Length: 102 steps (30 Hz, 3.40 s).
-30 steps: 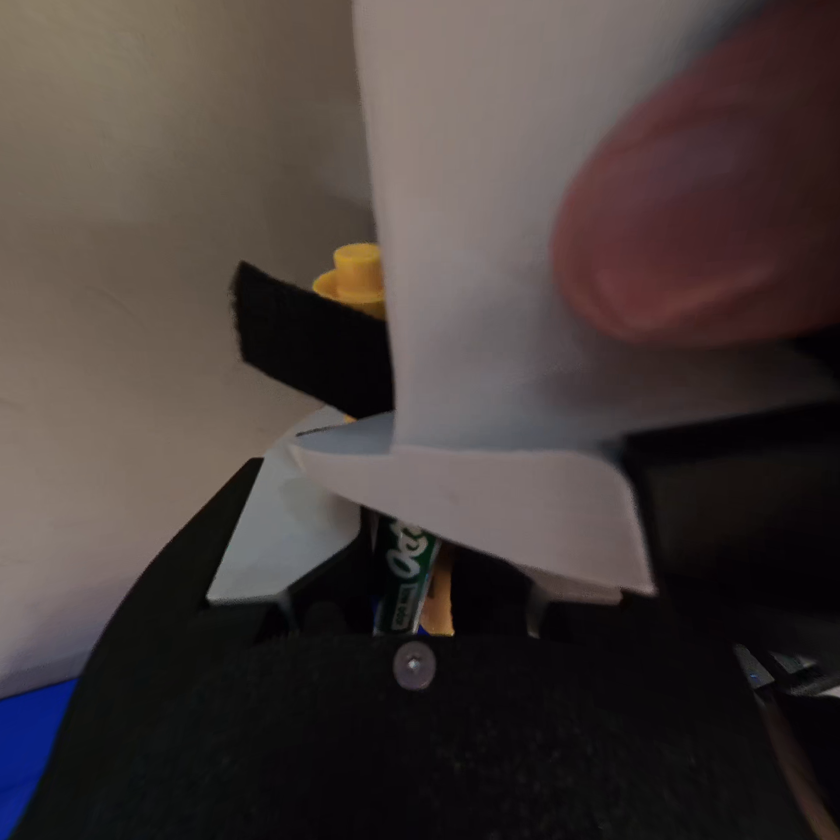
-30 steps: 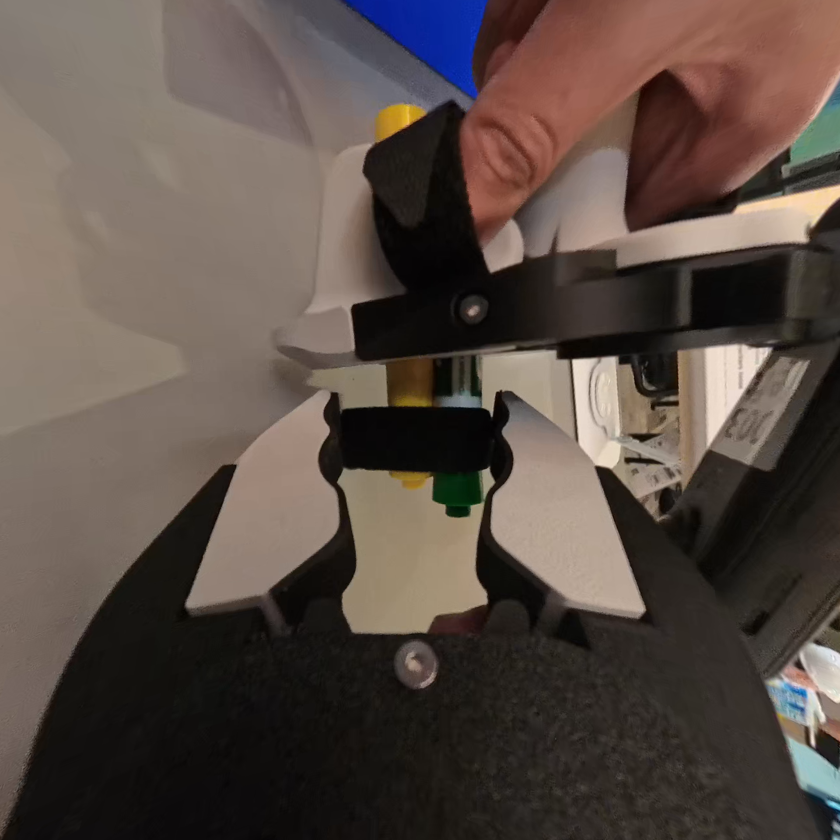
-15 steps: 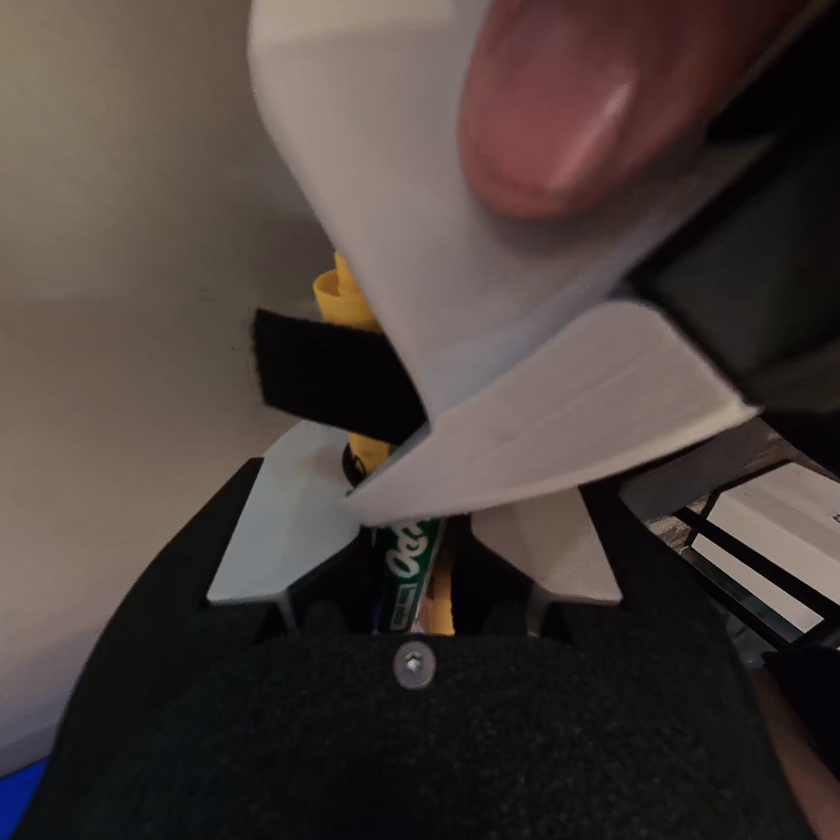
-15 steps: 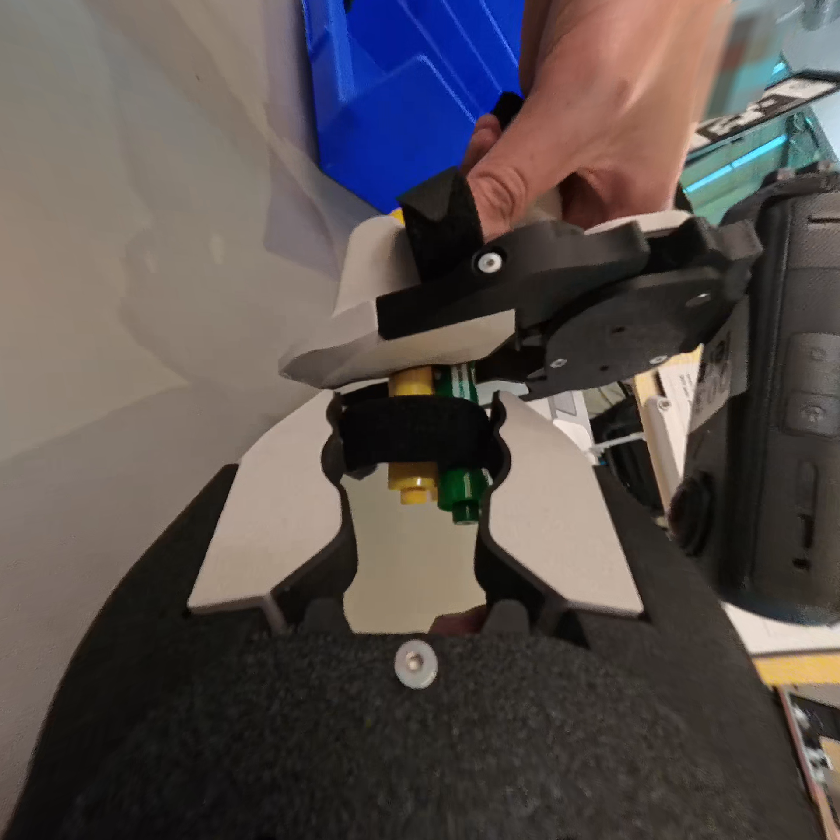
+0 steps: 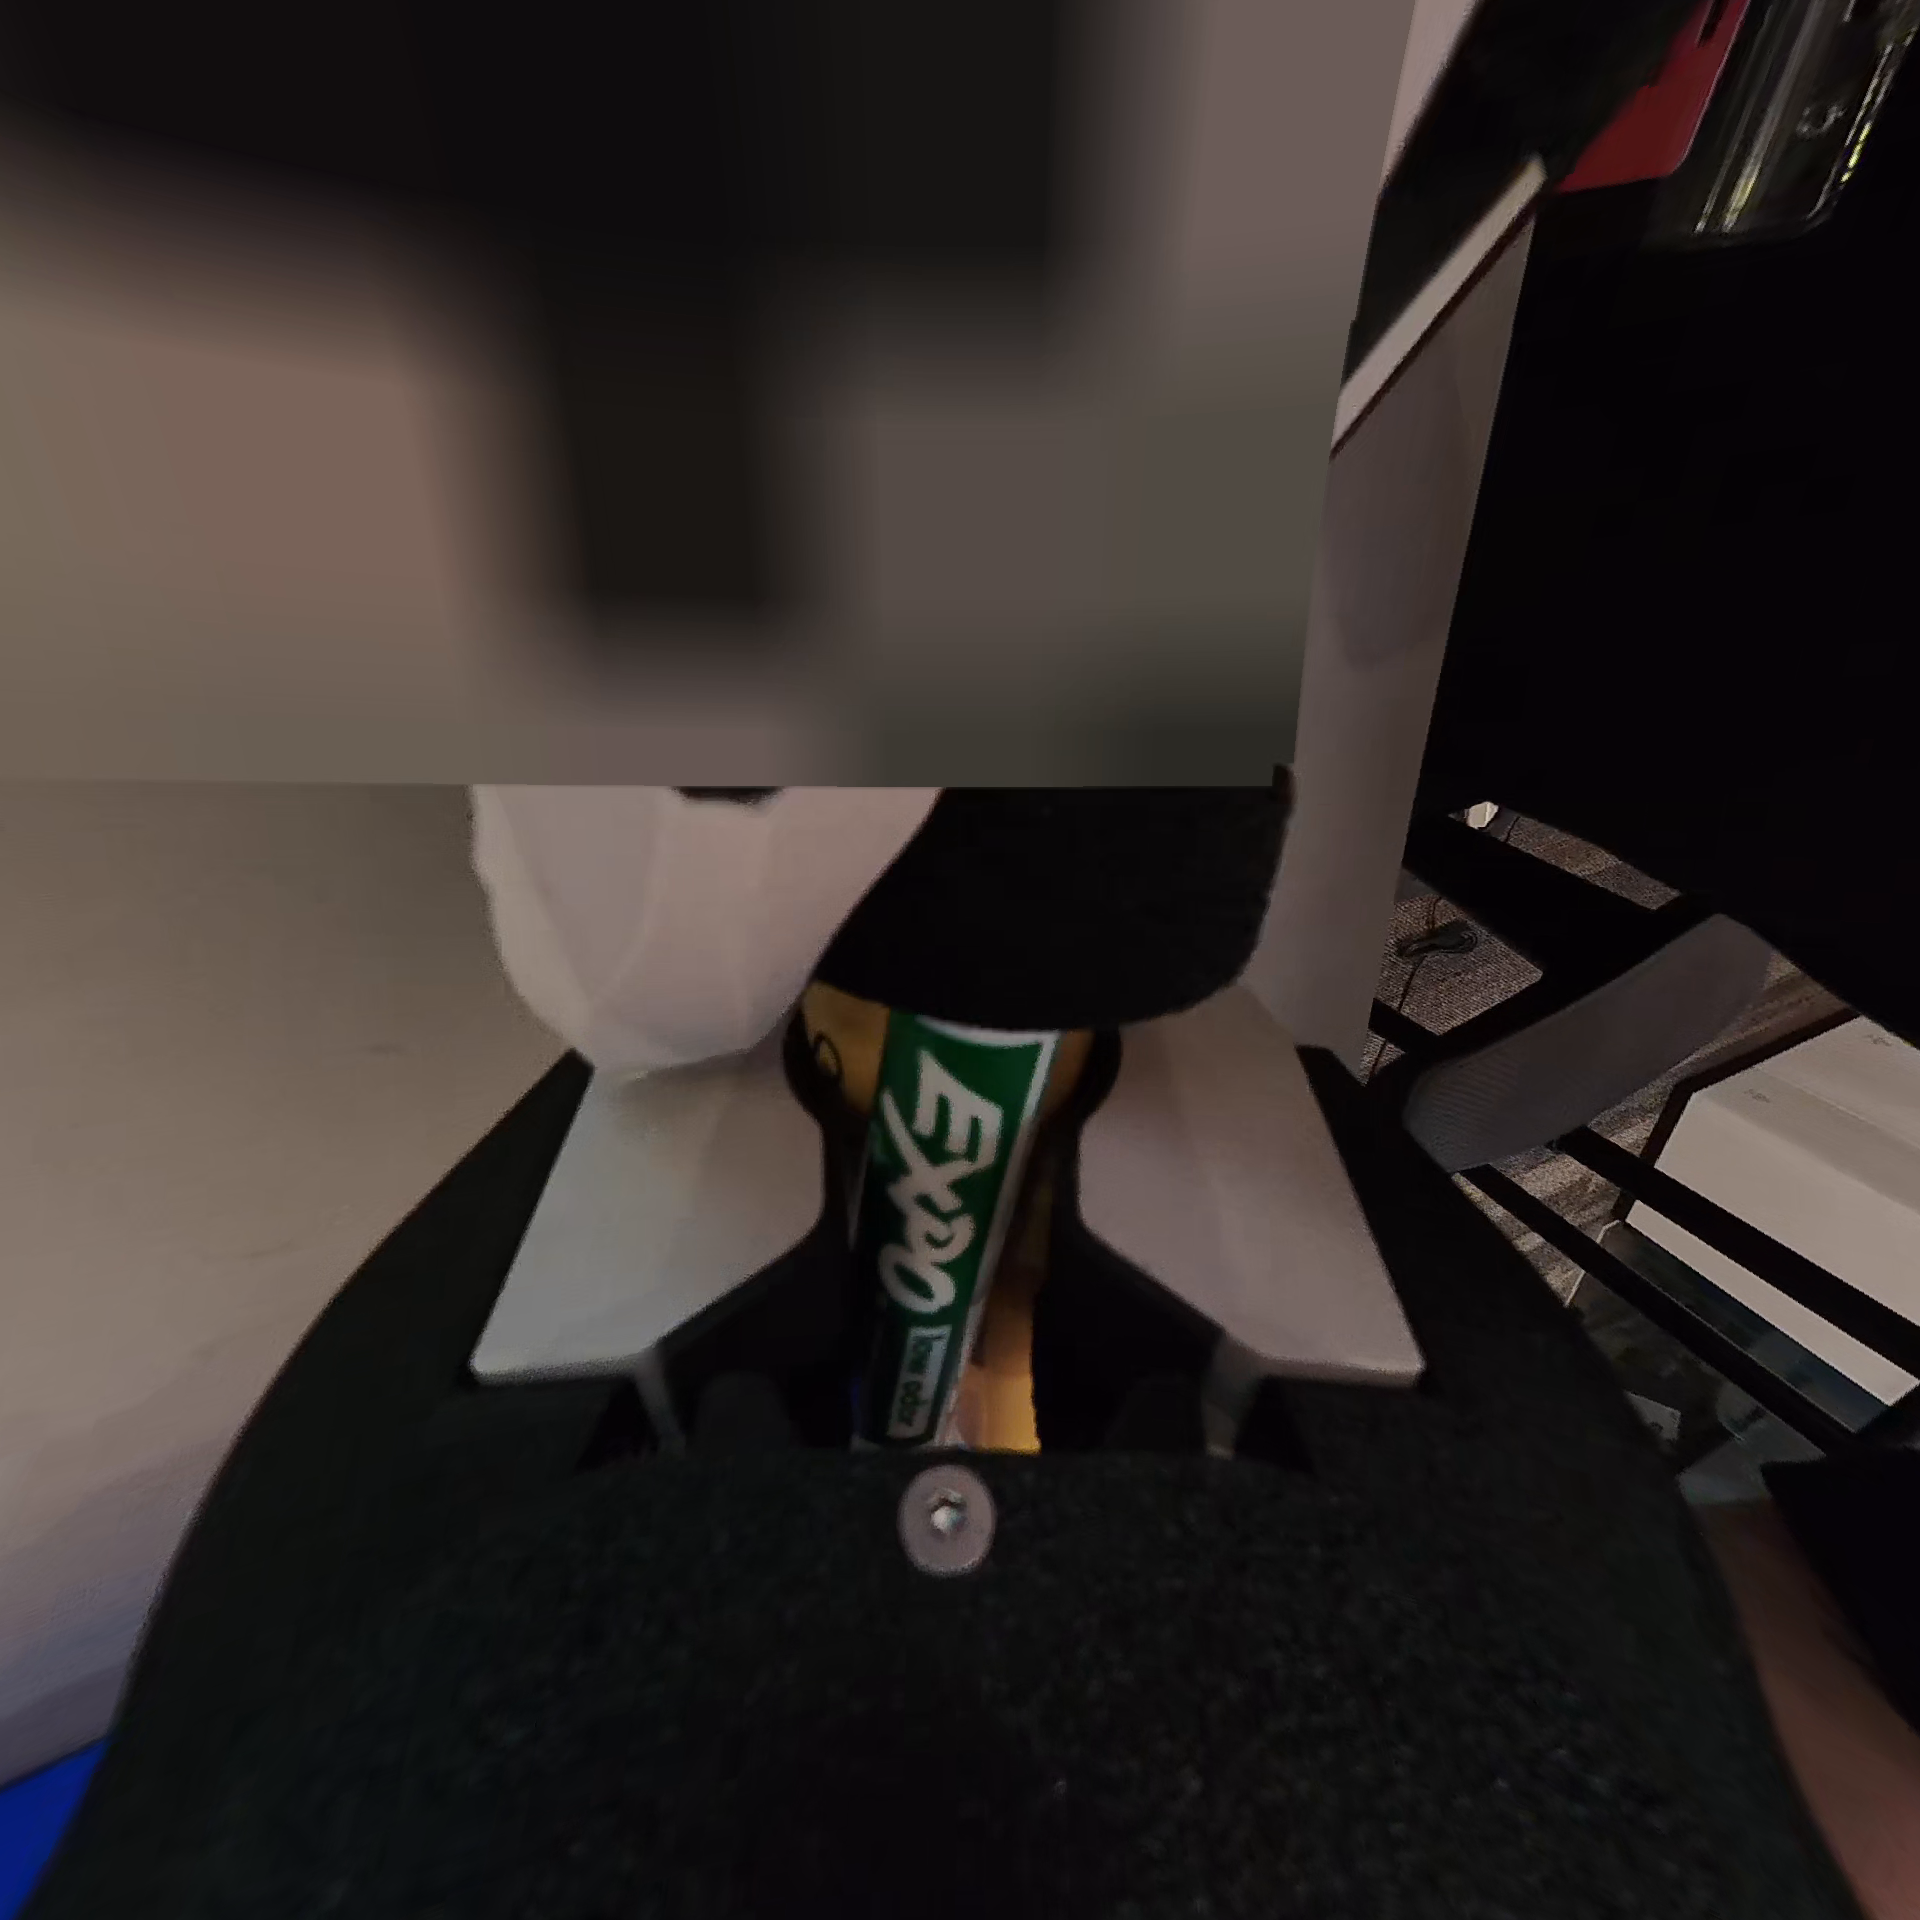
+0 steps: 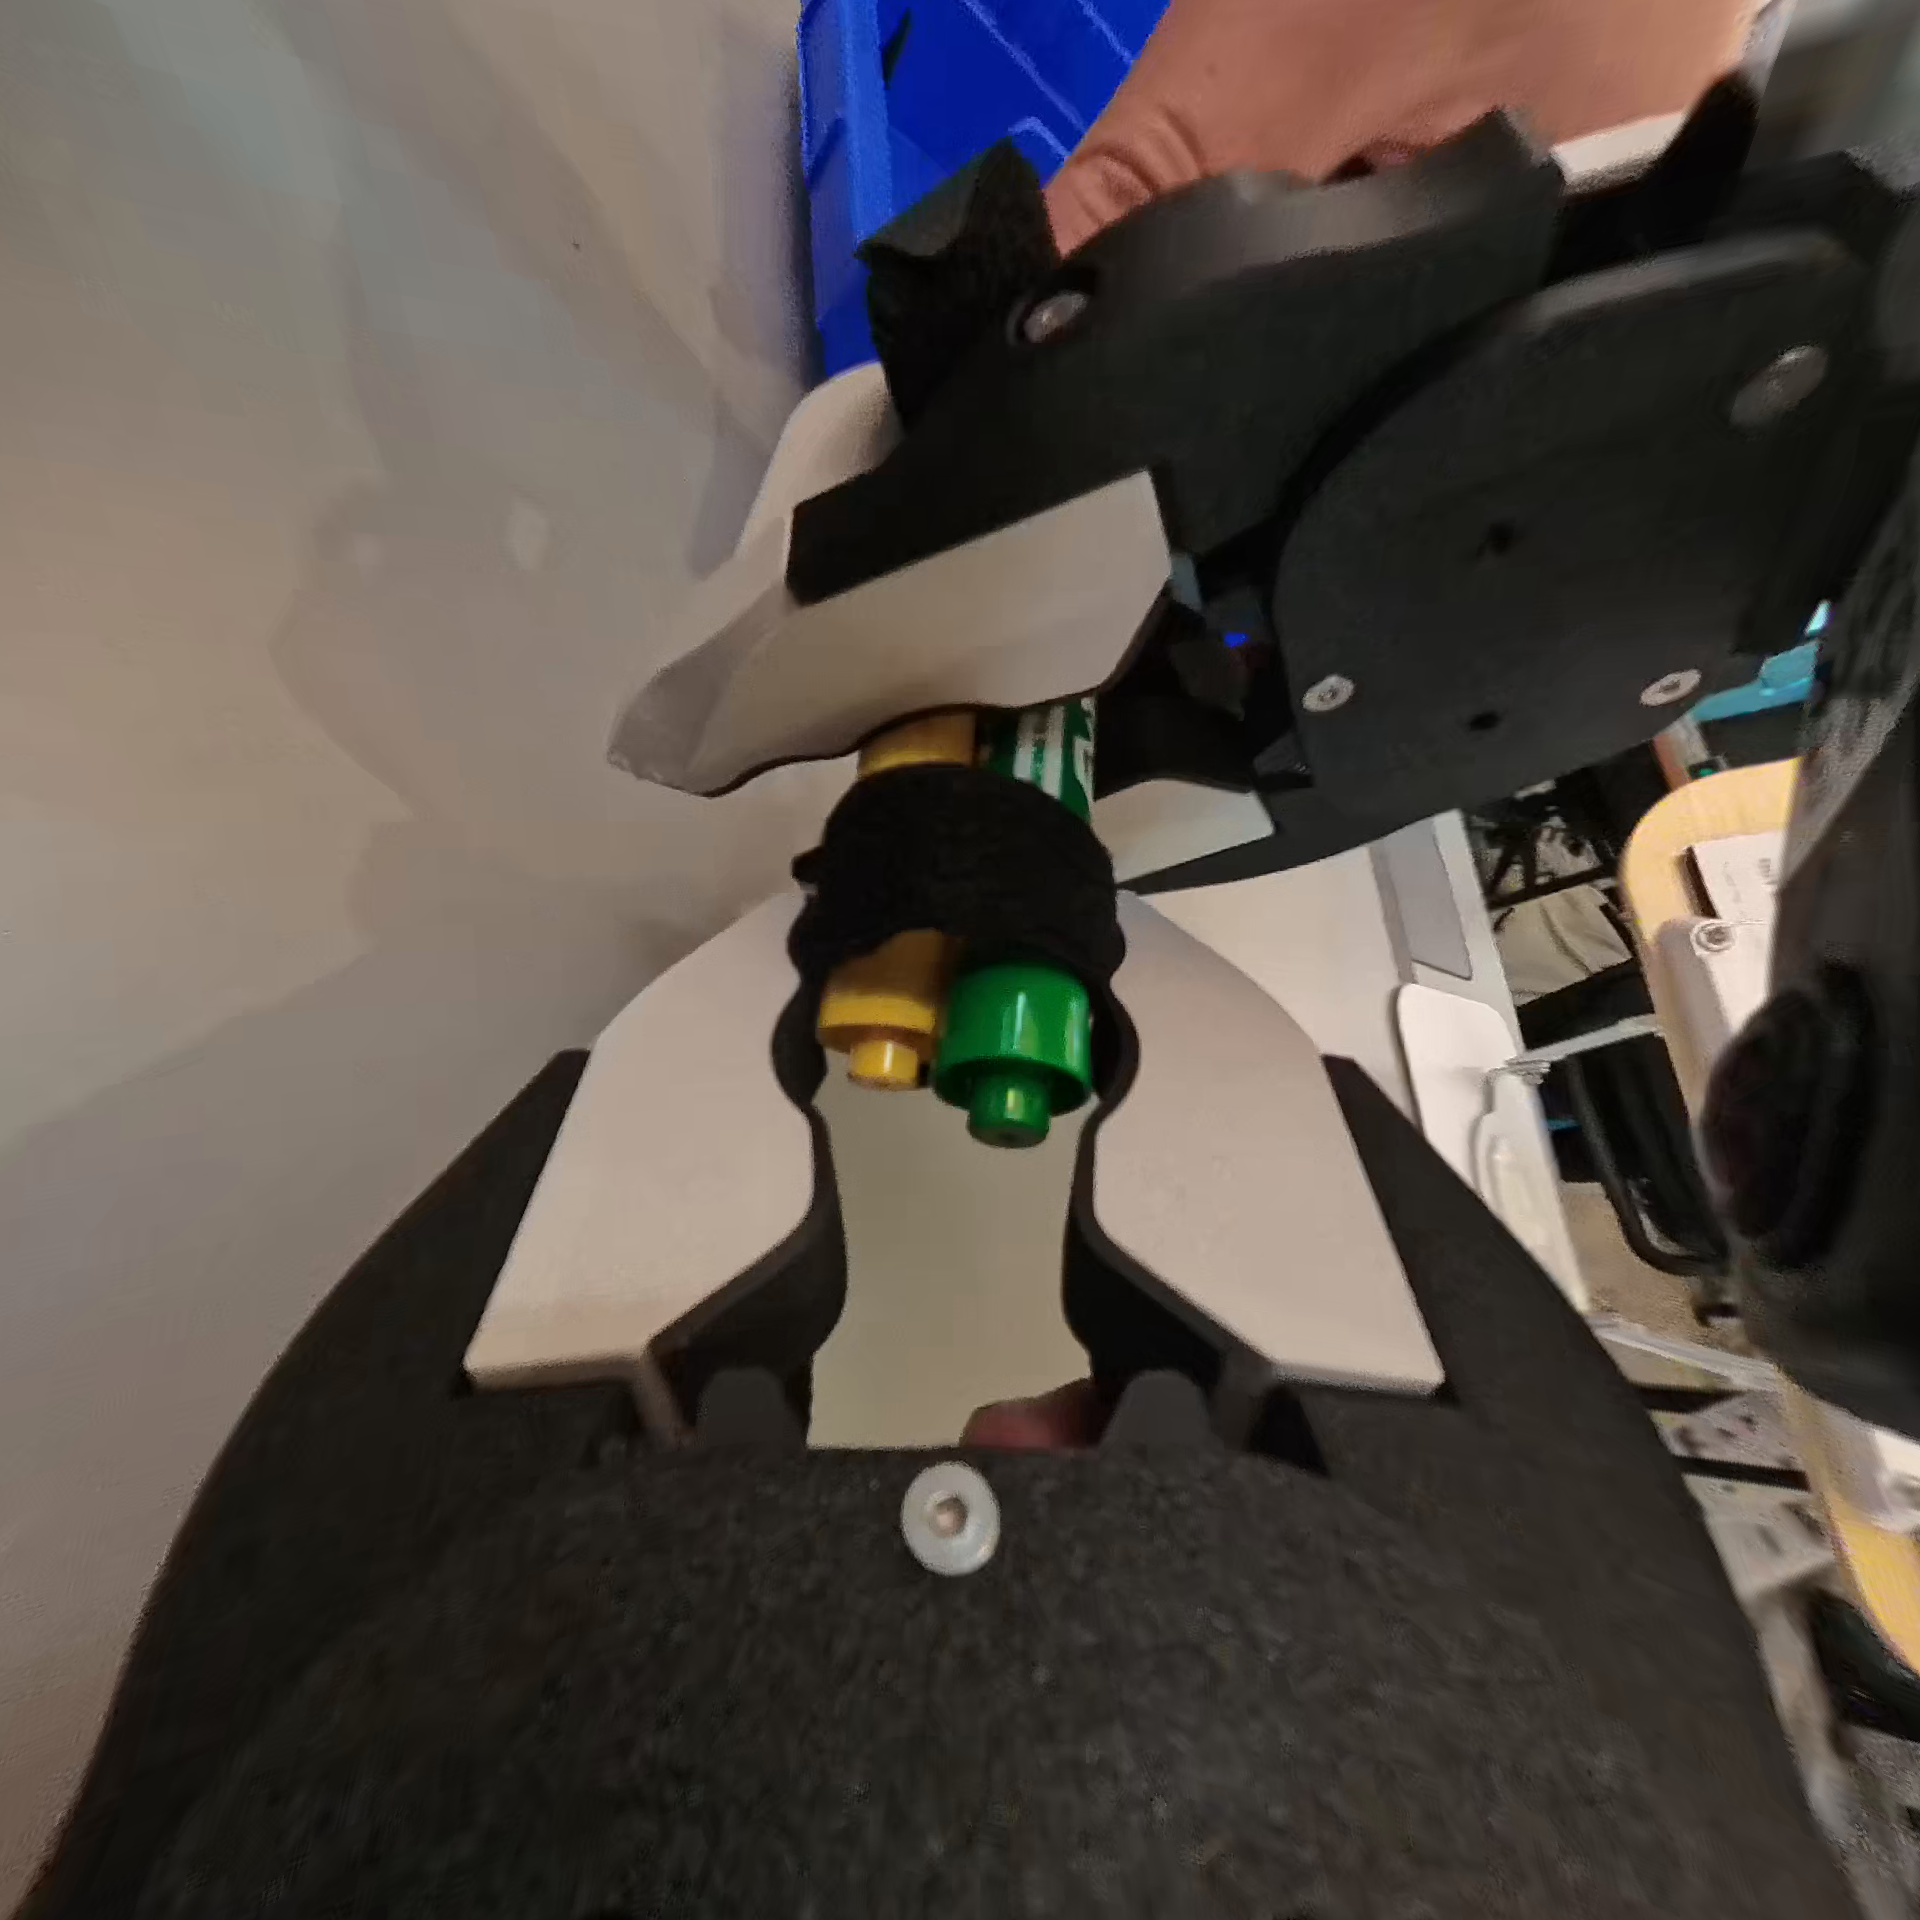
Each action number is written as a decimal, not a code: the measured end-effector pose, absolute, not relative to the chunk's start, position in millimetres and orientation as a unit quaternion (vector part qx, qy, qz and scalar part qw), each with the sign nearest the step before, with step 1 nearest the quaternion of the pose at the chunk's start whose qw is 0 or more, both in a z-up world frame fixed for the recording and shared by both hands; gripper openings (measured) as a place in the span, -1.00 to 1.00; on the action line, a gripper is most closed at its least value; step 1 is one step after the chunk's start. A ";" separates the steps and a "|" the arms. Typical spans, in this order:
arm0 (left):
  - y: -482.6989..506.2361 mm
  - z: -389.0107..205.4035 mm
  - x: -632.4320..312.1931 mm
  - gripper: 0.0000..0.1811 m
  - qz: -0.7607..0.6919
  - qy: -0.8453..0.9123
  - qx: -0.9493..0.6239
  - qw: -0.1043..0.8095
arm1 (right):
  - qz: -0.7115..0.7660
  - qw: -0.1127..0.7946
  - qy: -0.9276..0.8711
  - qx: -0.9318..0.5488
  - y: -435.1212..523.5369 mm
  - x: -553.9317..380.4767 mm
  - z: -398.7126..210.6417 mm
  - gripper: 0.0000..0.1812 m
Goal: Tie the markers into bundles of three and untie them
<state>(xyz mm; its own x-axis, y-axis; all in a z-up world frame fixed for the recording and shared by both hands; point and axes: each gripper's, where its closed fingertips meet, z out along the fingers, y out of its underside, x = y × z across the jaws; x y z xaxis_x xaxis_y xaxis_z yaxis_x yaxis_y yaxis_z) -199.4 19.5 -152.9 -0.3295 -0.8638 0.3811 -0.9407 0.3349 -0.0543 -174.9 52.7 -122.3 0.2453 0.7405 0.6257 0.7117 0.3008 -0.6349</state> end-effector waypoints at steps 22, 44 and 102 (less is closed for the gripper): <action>36.9 -145.6 -191.9 -0.66 0.102 -0.800 0.582 0.106 | 0.123 0.479 -0.588 -0.640 52.1 -176.5 -145.4 -0.78; 85.7 -194.2 -159.8 -0.67 0.063 -0.765 0.635 0.086 | 0.097 0.344 -0.463 -0.811 59.7 -67.2 -185.4 -0.37; -28.1 -125.3 -213.5 -0.31 0.355 -0.508 0.698 -0.360 | 0.137 0.162 -0.655 -0.726 155.0 -99.5 -182.1 -0.82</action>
